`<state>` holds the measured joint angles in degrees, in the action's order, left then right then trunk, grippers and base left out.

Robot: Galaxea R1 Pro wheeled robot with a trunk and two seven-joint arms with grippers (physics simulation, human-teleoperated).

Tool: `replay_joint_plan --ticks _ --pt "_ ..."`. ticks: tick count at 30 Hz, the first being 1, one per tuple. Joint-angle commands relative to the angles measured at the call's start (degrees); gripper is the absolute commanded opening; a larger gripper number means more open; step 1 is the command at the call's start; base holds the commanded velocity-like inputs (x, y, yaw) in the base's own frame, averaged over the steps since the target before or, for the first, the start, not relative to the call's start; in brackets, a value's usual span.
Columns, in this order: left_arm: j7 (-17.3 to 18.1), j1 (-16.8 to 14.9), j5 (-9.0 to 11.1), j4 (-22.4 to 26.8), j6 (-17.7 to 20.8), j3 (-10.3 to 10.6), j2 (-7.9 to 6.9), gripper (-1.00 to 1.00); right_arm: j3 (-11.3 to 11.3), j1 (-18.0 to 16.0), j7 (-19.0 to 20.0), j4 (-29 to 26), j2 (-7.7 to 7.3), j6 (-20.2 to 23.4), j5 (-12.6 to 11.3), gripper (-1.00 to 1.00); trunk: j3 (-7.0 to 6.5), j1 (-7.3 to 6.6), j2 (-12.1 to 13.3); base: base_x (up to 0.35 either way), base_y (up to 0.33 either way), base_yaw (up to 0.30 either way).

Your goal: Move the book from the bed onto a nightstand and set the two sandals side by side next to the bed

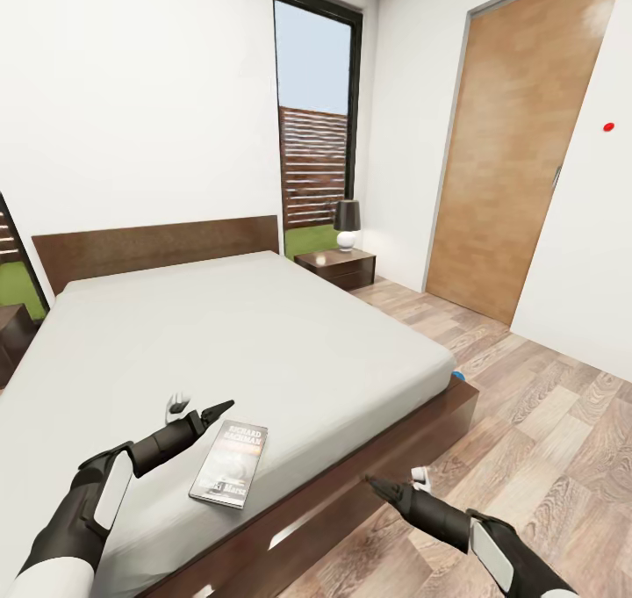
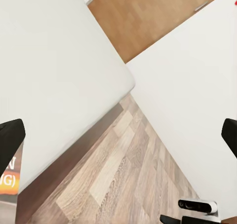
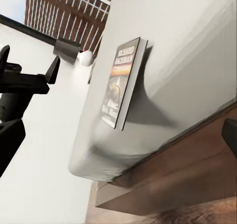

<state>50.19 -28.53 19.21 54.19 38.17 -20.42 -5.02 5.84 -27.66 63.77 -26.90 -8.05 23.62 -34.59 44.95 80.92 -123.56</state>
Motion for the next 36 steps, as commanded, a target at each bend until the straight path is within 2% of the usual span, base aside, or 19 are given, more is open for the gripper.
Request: replay_joint_plan --ticks 1,6,14,21,23,27,28,32,36 --pt "0.1 0.0 0.2 0.0 0.4 -0.1 0.01 1.0 0.3 -0.1 0.0 0.0 0.48 0.7 -0.6 1.0 0.06 -0.01 0.0 0.0 0.0 0.0" --pt "0.0 0.0 0.3 0.0 0.3 -0.1 0.01 1.0 0.3 -0.1 0.0 0.0 2.8 5.1 -0.4 1.0 0.06 -0.01 0.0 0.0 0.0 0.0" --pt "0.0 0.0 0.4 0.0 0.2 -0.2 0.01 1.0 0.3 -0.1 -0.1 0.0 6.92 6.5 -0.3 1.0 0.06 -0.01 0.0 0.0 0.0 0.0" --pt "0.1 0.0 0.6 0.2 0.4 -0.2 0.01 1.0 0.3 -0.1 -0.2 0.3 8.13 6.8 -0.3 1.0 0.06 -0.01 0.0 0.0 0.0 0.0" --pt "0.1 0.0 1.7 0.2 0.6 -0.2 0.01 1.0 0.3 -0.1 -0.3 0.5 8.19 6.9 -0.3 1.0 0.06 -0.01 0.0 0.0 0.0 0.0" --pt "-0.1 0.0 6.0 0.3 1.6 -0.2 -0.05 1.0 0.3 -0.1 -0.4 0.6 8.22 6.9 -0.3 1.0 0.06 -0.01 0.0 0.0 0.0 0.0" --pt "-0.4 0.0 9.6 0.4 1.9 -0.2 -0.03 1.0 0.4 -0.1 -0.4 0.8 8.79 6.9 -0.3 1.0 0.06 -0.01 0.0 0.0 0.0 0.0" --pt "-0.5 0.0 11.0 0.3 2.1 -0.2 0.39 1.0 0.4 -0.1 -0.4 0.9 10.6 6.9 -0.2 1.0 0.06 -0.01 0.0 0.0 0.0 0.0" --pt "-0.6 0.0 11.2 0.3 2.1 -0.3 0.73 1.0 0.5 -0.1 -0.3 1.0 11.04 6.9 -0.2 1.0 0.06 -0.01 0.0 0.0 0.0 0.0"
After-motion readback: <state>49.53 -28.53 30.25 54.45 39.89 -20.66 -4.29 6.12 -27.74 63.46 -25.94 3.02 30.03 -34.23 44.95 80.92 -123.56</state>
